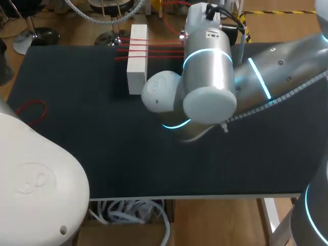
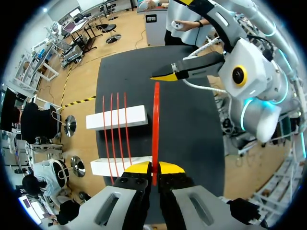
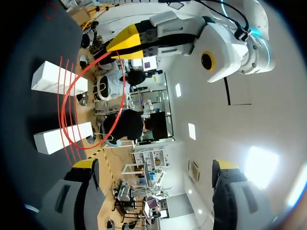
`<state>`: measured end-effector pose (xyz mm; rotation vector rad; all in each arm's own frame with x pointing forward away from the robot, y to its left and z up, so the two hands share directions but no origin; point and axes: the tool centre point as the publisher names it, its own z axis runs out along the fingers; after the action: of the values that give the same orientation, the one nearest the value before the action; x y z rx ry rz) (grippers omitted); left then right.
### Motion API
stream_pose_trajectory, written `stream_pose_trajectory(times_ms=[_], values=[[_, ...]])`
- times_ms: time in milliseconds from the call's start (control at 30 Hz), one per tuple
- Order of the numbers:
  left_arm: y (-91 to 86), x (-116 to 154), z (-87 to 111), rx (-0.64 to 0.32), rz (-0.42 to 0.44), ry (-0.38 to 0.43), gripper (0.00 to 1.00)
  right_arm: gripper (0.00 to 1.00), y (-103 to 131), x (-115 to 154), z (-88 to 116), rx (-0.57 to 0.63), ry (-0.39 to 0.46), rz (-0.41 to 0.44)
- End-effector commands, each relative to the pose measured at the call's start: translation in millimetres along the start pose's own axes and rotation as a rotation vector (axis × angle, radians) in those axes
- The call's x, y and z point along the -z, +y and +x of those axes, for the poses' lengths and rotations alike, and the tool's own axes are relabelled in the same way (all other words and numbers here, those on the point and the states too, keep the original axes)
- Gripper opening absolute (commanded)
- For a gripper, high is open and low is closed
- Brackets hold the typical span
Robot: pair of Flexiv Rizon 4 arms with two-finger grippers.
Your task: Grab the tape and strap the tape.
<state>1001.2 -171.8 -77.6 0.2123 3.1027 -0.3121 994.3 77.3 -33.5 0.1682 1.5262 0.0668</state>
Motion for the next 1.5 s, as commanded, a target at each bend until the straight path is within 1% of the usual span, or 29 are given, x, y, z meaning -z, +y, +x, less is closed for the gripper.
stream_pose_trajectory(times_ms=[33, 133, 200, 233, 367, 400, 433, 500, 567, 633, 800, 867, 1000, 1033, 1133, 1200, 1500], values=[[8.2, -2.7, 6.0, 0.036, -0.007, -0.008, 0.0, 1.0, -2.5, 1.3, -4.5, 0.002, 0.013, -0.007], [44.0, -11.4, 30.1, 0.155, -0.03, -0.023, 0.0, 1.0, -2.5, 1.3, -4.5, 0.002, 0.013, -0.007], [71.4, -15.5, 47.2, 0.183, -0.074, 0.01, 0.0, 1.0, -2.5, 1.3, -4.5, 0.002, 0.013, -0.007], [86.2, -17.2, 56.1, 0.21, -0.085, 0.013, 0.0, 1.0, -2.5, 1.3, -4.5, 0.002, 0.013, -0.007], [141.8, -17.6, 87.1, 0.269, -0.131, 0.037, 0.0, 1.0, -2.5, 1.3, -4.5, 0.002, 0.013, -0.007], [154.7, -16.2, 93.5, 0.281, -0.139, 0.023, 0.0, 1.0, -2.5, 1.3, -4.5, 0.002, 0.013, -0.007], [166.7, -13.8, 99.1, 0.287, -0.156, 0.015, 0.0, 1.0, -2.5, 1.3, -4.5, 0.002, 0.013, -0.007], [188.8, -10.9, 107.6, 0.283, -0.174, 0.025, 0.0, 1.0, -2.5, 1.3, -4.5, 0.002, 0.013, -0.007], [211.9, -12.4, 115.3, 0.28, -0.183, 0.046, 0.0, 1.0, -2.5, 1.3, -4.5, 0.002, 0.013, -0.007], [234.4, -13.8, 123.5, 0.286, -0.189, 0.038, 0.0, 1.0, -2.5, 1.3, -4.5, 0.002, 0.013, -0.007], [279.0, -5.0, 132.5, 0.28, -0.227, 0.066, 0.0, 1.0, -2.5, 1.3, -4.5, 0.002, 0.013, -0.007], [297.2, 1.7, 135.9, 0.282, -0.244, 0.048, 0.0, 1.0, -2.5, 1.3, -4.5, 0.002, 0.013, -0.007], [330.7, 14.6, 138.1, 0.289, -0.26, 0.059, 0.0, 1.0, -2.5, 1.3, -4.5, 0.002, 0.013, -0.007], [337.3, 17.7, 138.1, 0.288, -0.269, 0.074, 0.0, 1.0, -2.5, 1.3, -4.5, 0.002, 0.013, -0.007], [353.0, 26.8, 139.0, 0.295, -0.27, 0.079, 0.0, 1.0, -2.5, 1.3, -4.5, 0.002, 0.013, -0.007], [356.0, 29.3, 139.1, 0.293, -0.272, 0.081, 1.0, 1.0, -2.5, 1.3, -4.5, 0.002, 0.013, -0.007], [356.0, 29.3, 139.1, 0.293, -0.272, 0.081, 1.0, 1.0, -2.5, 1.3, -4.5, 0.002, 0.013, -0.007]])
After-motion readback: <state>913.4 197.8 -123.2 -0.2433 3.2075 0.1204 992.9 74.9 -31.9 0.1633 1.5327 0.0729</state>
